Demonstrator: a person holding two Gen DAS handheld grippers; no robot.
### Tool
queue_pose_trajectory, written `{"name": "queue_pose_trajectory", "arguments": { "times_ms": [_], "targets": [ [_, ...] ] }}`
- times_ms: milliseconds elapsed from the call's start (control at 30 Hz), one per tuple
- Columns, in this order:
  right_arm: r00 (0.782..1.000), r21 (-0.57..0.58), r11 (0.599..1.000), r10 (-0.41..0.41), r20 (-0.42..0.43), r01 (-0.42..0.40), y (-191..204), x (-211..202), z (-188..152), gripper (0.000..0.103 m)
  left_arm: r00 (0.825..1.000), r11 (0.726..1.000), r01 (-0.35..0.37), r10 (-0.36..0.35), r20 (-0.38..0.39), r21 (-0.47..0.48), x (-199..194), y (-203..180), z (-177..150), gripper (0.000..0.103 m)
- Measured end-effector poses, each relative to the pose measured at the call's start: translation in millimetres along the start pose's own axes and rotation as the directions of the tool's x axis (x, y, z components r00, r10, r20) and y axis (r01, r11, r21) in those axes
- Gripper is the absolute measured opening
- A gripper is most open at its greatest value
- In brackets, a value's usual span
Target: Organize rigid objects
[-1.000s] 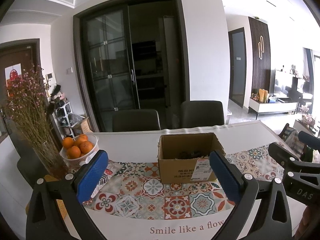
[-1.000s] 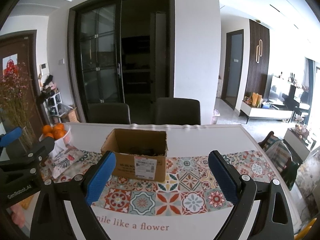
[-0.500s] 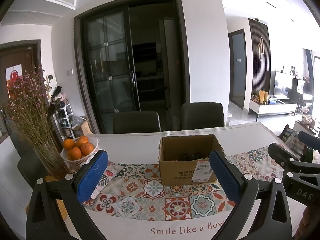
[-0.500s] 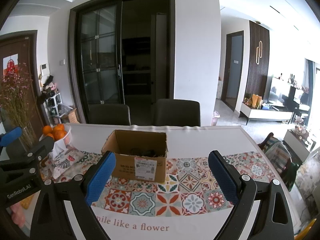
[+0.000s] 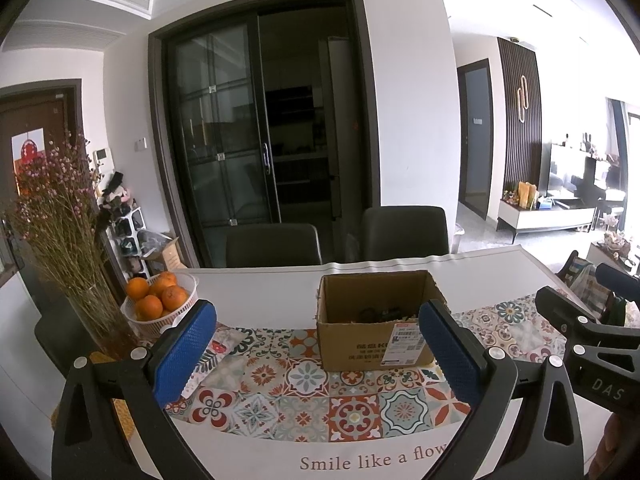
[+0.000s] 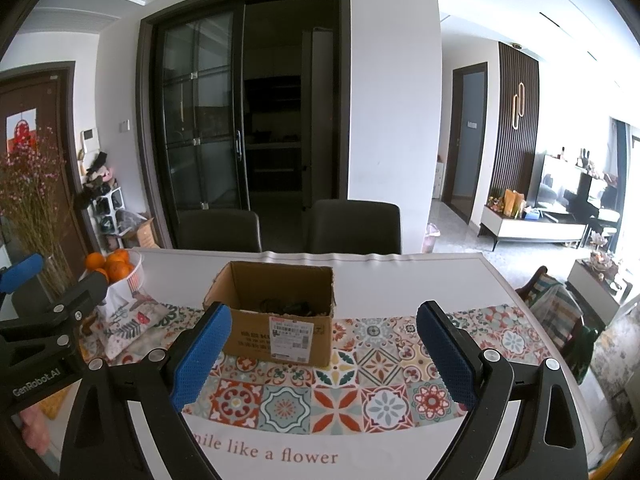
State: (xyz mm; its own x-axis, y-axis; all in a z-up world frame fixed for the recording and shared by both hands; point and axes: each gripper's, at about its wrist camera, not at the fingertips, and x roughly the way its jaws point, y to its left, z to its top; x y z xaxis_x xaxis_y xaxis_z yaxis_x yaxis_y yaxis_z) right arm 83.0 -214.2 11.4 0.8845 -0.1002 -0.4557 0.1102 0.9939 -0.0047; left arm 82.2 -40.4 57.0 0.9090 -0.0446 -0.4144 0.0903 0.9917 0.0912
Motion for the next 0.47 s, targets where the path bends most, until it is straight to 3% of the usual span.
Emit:
{"name": "queue_pose_trajectory", "arguments": {
  "times_ms": [467],
  "targets": [
    [1.000,0.000,1.000,0.001,0.000,-0.001,-0.1,0.1,-0.3,0.094,1.000,1.000,0.005,-0.005,-0.001,0.000,0.2,-3.2,-0.1,0.103]
  ]
}}
